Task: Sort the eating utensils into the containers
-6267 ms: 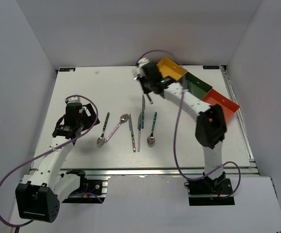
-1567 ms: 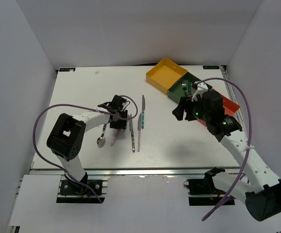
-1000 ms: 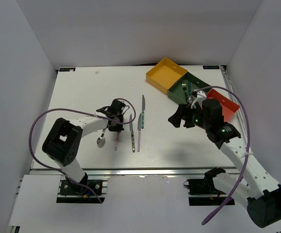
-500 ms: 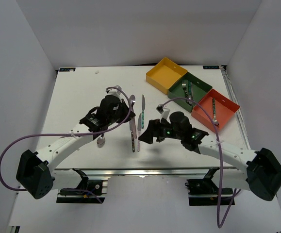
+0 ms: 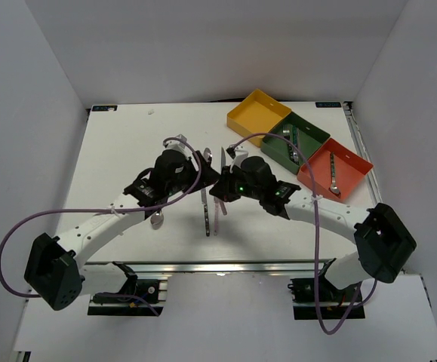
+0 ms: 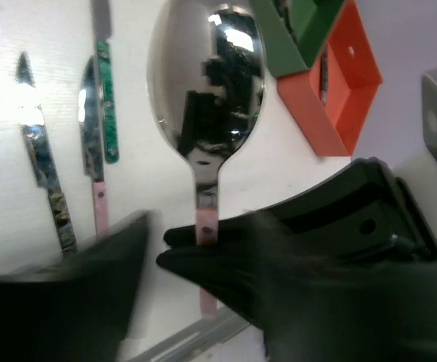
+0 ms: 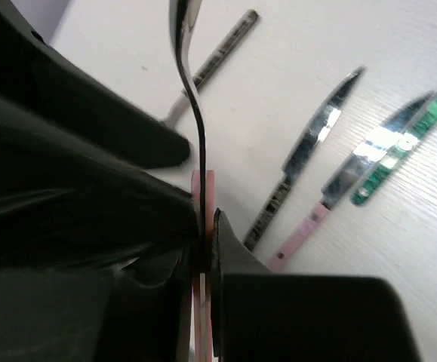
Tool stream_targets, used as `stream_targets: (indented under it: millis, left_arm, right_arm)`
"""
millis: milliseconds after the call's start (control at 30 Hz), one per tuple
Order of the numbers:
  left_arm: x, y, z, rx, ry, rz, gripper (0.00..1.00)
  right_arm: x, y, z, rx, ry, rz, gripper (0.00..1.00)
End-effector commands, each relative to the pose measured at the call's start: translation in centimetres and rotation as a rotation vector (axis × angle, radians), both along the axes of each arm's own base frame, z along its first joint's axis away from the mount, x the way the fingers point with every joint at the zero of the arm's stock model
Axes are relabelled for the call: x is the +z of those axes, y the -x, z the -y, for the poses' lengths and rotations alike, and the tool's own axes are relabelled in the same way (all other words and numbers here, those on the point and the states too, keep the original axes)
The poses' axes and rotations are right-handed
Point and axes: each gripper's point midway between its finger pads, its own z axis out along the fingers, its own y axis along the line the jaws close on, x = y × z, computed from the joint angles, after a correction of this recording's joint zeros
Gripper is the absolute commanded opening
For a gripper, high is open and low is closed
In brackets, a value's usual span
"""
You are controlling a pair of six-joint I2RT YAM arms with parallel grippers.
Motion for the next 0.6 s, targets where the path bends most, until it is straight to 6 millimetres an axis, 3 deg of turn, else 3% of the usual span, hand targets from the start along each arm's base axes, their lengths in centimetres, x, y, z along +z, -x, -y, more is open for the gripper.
stream_targets:
  millis: [0, 33, 67, 100, 133, 167, 200, 300, 367, 467, 567]
  left_arm:
    - [3.0, 0.1, -1.6, 0.053, -0.042, 0.053, 0.98]
    - [3.3, -0.1, -2.5, 0.087, -0.085, 0.063, 0.98]
    - [5.0, -0.6, -3.5, 0.127, -0.117, 0.096, 0.98]
    - [4.5, -0.7, -6.3, 0.201, -0.247, 0.099, 0.98]
    - [5.0, -0.8, -7.7, 0.239, -0.3, 0.114, 0.98]
    - [6.1, -0.9, -9.0, 0.276, -0.348, 0.135, 0.98]
    - [5.6, -0.7, -11.7, 0.337, -0.48, 0.132, 0.98]
    - [4.8, -0.5, -15.2, 0.395, -0.679, 0.121, 0.98]
    - [3.4, -0.7, -16.1, 0.4, -0.762, 0.092, 0.98]
    - [0.6, -0.6, -16.7, 0.365, -0.86, 0.045, 0.98]
    - [-1.8, -0.1, -17.1, 0.333, -0.904, 0.017, 0.98]
  right_arm:
    - [2.8, -2.2, 1.2, -0.061, 0.049, 0.143, 0.0]
    - [2.7, -3.4, 2.7, -0.117, 0.105, 0.177, 0.0]
    - [2.0, -4.0, 4.7, -0.115, 0.209, 0.219, 0.0]
    - [2.0, -5.9, 7.2, -0.167, 0.271, 0.241, 0.0]
    - [1.5, -6.9, 9.3, -0.195, 0.354, 0.251, 0.0]
    - [-0.6, -7.0, 12.1, -0.196, 0.471, 0.192, 0.0]
    - [-0.9, -9.2, 16.2, -0.26, 0.551, 0.185, 0.0]
    - [-1.3, -11.8, 24.1, -0.343, 0.717, 0.179, 0.0]
    - [-1.2, -12.9, 29.0, -0.444, 0.807, 0.19, 0.0]
    - [-0.3, -15.1, 34.8, -0.599, 0.866, 0.183, 0.0]
    - [-1.0, -16.1, 39.7, -0.743, 0.96, 0.096, 0.0]
